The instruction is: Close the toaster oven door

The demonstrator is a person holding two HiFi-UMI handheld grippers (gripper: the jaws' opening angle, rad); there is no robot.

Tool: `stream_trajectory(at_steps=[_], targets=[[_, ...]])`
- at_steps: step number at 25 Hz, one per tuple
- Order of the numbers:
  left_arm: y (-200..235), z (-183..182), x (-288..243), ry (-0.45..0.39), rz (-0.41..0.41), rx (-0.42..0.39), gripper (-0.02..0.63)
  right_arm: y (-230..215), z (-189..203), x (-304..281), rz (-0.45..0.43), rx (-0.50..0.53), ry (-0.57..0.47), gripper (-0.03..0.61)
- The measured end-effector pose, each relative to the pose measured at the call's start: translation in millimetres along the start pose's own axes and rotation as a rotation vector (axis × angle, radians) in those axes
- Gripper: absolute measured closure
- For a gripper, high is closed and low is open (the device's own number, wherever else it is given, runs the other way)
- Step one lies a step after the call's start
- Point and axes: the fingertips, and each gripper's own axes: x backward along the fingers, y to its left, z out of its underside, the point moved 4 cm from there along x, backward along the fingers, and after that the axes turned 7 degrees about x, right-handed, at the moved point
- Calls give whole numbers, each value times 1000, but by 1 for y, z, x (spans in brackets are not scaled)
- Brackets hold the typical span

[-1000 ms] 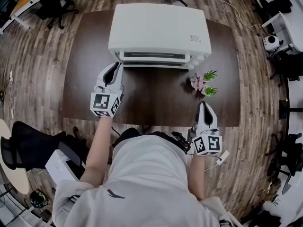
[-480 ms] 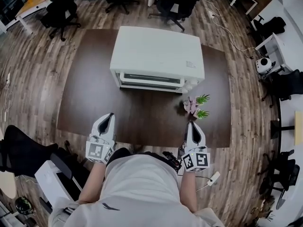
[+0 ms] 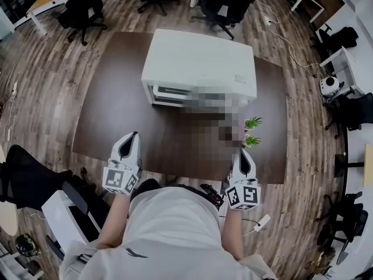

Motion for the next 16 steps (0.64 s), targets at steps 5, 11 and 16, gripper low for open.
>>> stream_trajectory(at_steps=[5,11,16], targets=[[1,-5,-1,-5,-3,-10,614,-1,1,1,-8,-14,-4,580],[0,-2,-2,12,-1,-21,614,-4,1,1,-3,-15,-11,580],[-2,6,-5,33,7,-20,614,-9,2,1,11,-14,-13,580]])
